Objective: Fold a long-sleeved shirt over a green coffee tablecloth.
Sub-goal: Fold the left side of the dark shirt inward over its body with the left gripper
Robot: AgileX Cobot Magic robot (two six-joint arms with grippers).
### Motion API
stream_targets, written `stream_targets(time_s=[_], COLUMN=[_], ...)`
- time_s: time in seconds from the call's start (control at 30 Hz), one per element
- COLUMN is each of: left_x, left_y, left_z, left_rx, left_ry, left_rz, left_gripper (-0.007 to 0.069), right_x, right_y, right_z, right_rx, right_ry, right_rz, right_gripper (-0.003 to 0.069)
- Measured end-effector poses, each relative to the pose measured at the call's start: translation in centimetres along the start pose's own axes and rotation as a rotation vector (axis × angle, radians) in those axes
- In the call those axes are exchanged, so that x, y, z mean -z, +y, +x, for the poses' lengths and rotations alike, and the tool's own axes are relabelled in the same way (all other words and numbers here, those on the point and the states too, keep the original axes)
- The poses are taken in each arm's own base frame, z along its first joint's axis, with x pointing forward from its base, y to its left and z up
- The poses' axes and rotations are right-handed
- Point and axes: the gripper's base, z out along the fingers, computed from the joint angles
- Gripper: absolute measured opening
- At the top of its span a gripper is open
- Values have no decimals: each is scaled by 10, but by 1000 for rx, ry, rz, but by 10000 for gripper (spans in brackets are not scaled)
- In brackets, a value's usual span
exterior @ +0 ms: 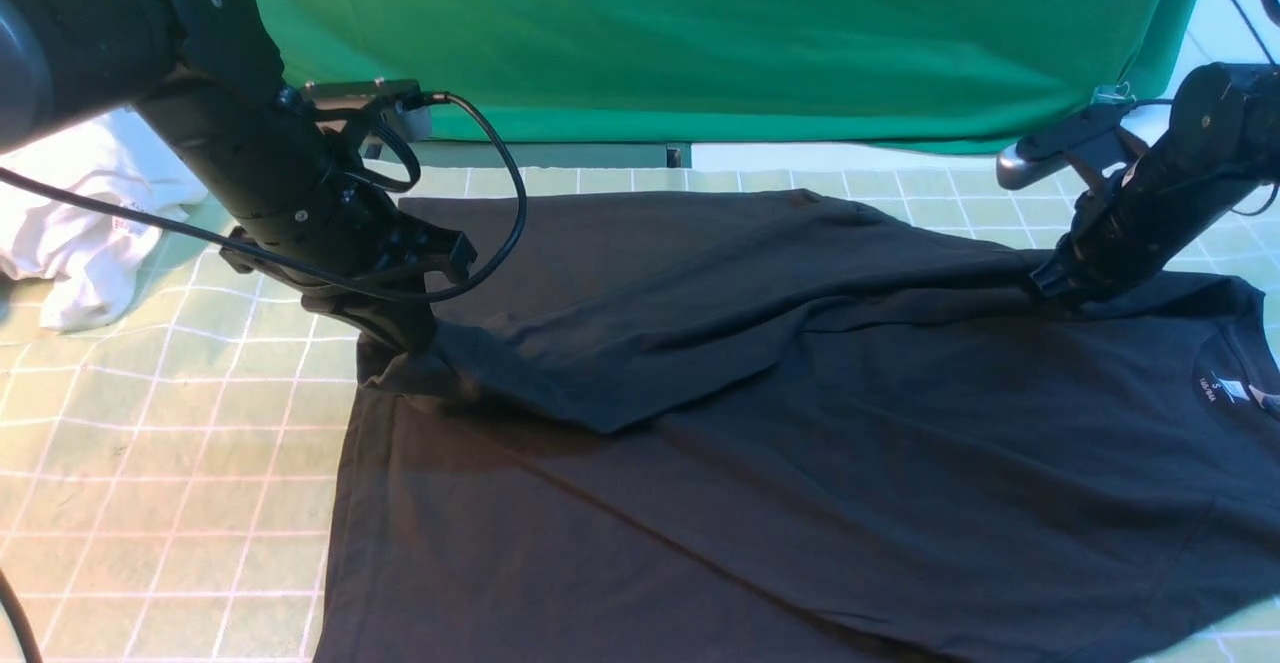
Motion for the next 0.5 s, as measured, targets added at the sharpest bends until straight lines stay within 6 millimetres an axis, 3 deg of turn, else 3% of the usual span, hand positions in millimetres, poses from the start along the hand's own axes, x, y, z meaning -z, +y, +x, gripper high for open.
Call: stream_targets(time_s=[0.2, 0.27, 0.4, 0.5], left_x=[0, 0, 0, 0], left_y=[0, 0, 0, 0], left_z=[0, 0, 0, 0], left_rx=[-1, -1, -2, -3], left_ry=[0, 0, 0, 0], left_rz=[0, 0, 1, 1], left_gripper=[-31, -31, -31, -31], right_x=[13, 12, 2, -4], right_y=[-2, -2, -1, 0], right_z=[-6, -6, -3, 0], right_rx=[1, -11, -62, -72], right_ry=[-24, -21, -5, 6], right_rz=[10, 7, -1, -5], right_gripper=[29, 97, 342, 379])
